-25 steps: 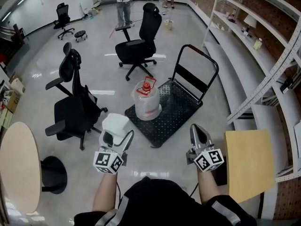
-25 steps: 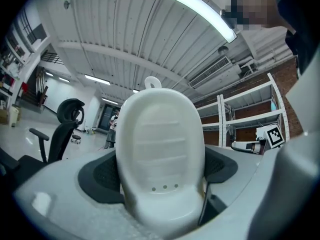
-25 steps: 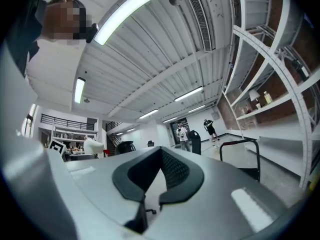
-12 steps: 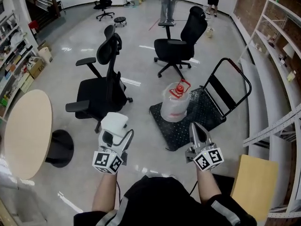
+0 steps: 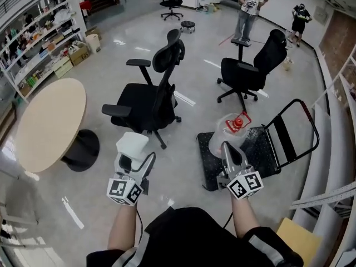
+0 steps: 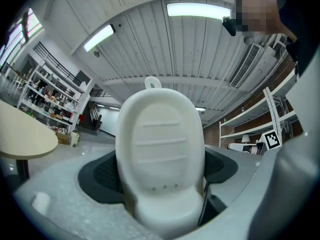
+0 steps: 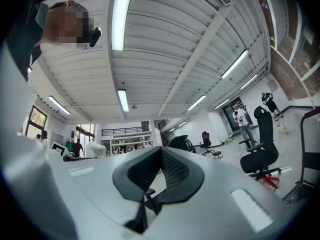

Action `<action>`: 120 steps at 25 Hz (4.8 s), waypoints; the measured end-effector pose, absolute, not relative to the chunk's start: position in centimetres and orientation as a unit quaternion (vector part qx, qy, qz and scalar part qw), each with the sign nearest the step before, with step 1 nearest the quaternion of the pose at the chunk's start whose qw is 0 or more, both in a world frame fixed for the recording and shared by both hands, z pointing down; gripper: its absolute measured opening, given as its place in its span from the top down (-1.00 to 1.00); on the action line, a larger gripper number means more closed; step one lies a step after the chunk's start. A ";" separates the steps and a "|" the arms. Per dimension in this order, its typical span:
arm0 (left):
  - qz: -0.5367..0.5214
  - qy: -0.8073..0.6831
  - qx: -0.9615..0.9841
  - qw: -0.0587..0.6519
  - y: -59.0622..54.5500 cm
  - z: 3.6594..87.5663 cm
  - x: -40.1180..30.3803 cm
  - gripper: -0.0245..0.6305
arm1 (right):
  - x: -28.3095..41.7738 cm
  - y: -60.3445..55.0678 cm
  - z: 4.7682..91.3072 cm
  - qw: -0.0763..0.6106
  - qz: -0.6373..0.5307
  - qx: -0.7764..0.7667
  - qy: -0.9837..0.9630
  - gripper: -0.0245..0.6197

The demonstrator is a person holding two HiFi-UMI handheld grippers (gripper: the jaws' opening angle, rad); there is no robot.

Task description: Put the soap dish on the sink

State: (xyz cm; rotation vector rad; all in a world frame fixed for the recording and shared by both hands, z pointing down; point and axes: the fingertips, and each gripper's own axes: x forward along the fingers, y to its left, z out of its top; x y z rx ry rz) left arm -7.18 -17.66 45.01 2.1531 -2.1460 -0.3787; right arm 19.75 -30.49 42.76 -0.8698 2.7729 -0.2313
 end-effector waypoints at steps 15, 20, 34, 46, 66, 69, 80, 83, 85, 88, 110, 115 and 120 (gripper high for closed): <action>-0.114 -0.806 0.581 0.010 -9.6 44.9 -10.7 -0.48 | 10.2 -30.0 43.7 0.106 -0.102 -0.128 0.981 0.90; -0.109 -0.844 0.525 0.013 -5.2 45.9 -11.3 -0.48 | 7.4 -28.5 44.7 0.093 -0.112 -0.071 0.987 0.90; -0.097 -0.900 0.425 0.021 4.5 46.8 -11.6 -0.48 | 1.0 -22.3 46.8 0.061 -0.143 0.036 0.987 0.90; -0.113 -0.919 0.378 -0.008 14.2 46.3 -20.8 -0.48 | -11.0 -13.8 44.9 0.059 -0.120 0.092 0.987 0.90; -0.132 -0.941 0.312 -0.003 25.0 48.0 -29.1 -0.48 | -23.0 -3.5 45.4 0.033 -0.103 0.165 0.980 0.90; -0.121 -0.946 0.301 -0.003 25.1 48.0 -30.3 -0.48 | -25.5 -3.8 46.4 0.028 -0.114 0.170 0.979 0.90; -0.110 -0.963 0.246 -0.001 25.5 47.1 -40.3 -0.48 | -38.8 -6.3 47.1 0.042 -0.137 0.196 0.970 0.90; -0.105 -0.964 0.244 -0.007 23.3 46.5 -43.1 -0.48 | -41.7 -8.4 46.1 0.052 -0.140 0.201 0.968 0.90; -0.104 -0.965 0.242 -0.011 21.8 46.4 -44.9 -0.48 | -43.5 -9.8 46.1 0.058 -0.137 0.206 0.967 0.90; -0.102 -0.965 0.242 -0.010 19.7 46.3 -47.7 -0.48 | -46.4 -11.8 46.4 0.060 -0.139 0.206 0.967 0.90; -0.092 -0.952 0.293 0.013 12.5 49.1 -62.0 -0.48 | -57.0 -17.8 47.5 0.039 -0.128 0.164 0.977 0.90; -0.077 -0.952 0.295 0.027 12.2 49.6 -67.6 -0.48 | -61.3 -17.9 47.0 0.045 -0.123 0.148 0.980 0.90; -0.069 -0.949 0.303 0.054 13.0 51.3 -72.3 -0.48 | -65.7 -16.2 47.7 0.036 -0.121 0.139 0.982 0.90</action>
